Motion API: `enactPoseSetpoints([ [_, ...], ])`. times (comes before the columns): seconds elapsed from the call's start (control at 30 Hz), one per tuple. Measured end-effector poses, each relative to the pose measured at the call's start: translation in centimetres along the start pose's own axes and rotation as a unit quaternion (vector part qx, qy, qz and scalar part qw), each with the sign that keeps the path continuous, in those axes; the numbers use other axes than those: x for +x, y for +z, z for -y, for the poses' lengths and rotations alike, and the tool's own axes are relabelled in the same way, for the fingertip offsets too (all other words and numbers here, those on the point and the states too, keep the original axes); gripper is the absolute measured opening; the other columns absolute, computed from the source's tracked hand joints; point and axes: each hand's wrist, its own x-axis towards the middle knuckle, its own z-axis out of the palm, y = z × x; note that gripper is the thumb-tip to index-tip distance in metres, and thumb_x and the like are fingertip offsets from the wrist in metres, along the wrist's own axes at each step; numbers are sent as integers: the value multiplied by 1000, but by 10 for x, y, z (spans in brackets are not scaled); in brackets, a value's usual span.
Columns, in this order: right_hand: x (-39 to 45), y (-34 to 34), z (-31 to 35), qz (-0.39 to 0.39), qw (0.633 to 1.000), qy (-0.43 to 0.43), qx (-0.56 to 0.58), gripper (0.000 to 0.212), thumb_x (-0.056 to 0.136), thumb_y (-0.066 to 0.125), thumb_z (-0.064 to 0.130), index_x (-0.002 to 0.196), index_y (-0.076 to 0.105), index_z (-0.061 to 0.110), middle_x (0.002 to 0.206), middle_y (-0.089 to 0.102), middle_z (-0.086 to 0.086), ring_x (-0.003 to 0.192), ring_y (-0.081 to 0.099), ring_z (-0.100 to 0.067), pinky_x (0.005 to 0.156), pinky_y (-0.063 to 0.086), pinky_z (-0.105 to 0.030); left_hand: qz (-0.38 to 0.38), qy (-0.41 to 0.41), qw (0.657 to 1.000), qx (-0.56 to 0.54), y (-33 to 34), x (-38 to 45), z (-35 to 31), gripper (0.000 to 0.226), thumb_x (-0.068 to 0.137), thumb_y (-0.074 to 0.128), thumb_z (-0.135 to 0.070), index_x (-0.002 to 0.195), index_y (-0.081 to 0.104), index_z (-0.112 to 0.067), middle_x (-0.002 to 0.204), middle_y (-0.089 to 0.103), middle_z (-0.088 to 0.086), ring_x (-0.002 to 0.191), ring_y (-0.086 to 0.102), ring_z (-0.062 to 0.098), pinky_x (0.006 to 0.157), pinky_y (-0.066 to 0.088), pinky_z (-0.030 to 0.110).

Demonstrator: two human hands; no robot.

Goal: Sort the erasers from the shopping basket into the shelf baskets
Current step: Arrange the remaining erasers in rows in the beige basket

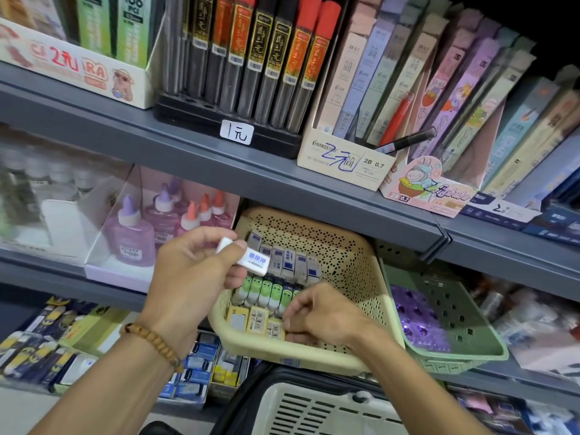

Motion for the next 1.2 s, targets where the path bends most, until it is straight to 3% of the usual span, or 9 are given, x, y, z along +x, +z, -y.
enactPoseSetpoints([
  [0.13,-6,-1,-1,-65,996,-59,32,16,98,57,16,90,66,5,84,69,-12,66,72,-17,58,54,-21,14,11,999,28,-1,-1,1,7,81,72,-3,85,70,-9,72,75,7,67,73,19,56,57,19],
  [0.23,-10,2,7,-40,972,-138,184,27,97,57,30,95,69,6,83,72,-12,70,71,-22,58,54,-23,11,25,997,69,-1,-3,5,6,79,76,-7,80,72,-12,71,74,6,69,72,20,58,57,22],
  [0.33,-7,13,19,12,933,-181,311,17,90,66,20,95,70,4,80,72,-14,67,71,-19,56,55,-20,28,55,988,144,-1,-4,11,8,77,79,-14,74,72,-17,69,73,1,68,70,18,61,55,26],
  [0.43,3,14,27,-26,919,-168,357,8,89,68,7,94,69,0,76,73,-13,58,65,-13,53,54,-19,38,142,950,275,-2,-9,13,10,78,78,-23,73,69,-24,66,70,-10,64,64,0,56,47,10],
  [0.53,20,1,31,-127,949,-137,255,12,88,71,7,99,67,6,74,74,-13,57,63,-13,53,54,-20,4,242,870,429,-6,-15,14,13,82,72,-33,94,67,-31,86,58,-18,80,56,0,72,41,9],
  [0.6,36,-6,35,-175,961,-113,183,15,88,71,8,102,64,6,70,73,-11,53,63,-12,54,56,-23,-1,249,854,457,-13,-14,16,27,85,68,-36,111,64,-29,100,49,-15,93,51,3,87,41,17],
  [0.97,91,-9,47,-189,976,-100,38,10,94,63,18,94,70,9,84,70,-8,67,64,-12,57,54,-21,33,201,854,480,-30,-9,20,29,87,65,-36,115,64,-26,97,58,-9,85,61,8,80,53,28],
  [1.07,87,-8,37,-164,977,-120,-64,37,75,82,40,101,69,18,93,70,4,84,64,-10,71,49,-20,29,209,851,480,-31,-7,22,29,87,66,-36,114,64,-26,93,55,-11,85,59,7,79,50,23],
  [1.2,86,-5,36,-177,959,-143,-169,42,75,81,26,114,66,22,99,66,8,94,63,-11,80,49,-22,30,211,854,475,-33,-7,25,32,88,65,-37,118,63,-27,92,52,-14,86,58,5,78,48,19],
])
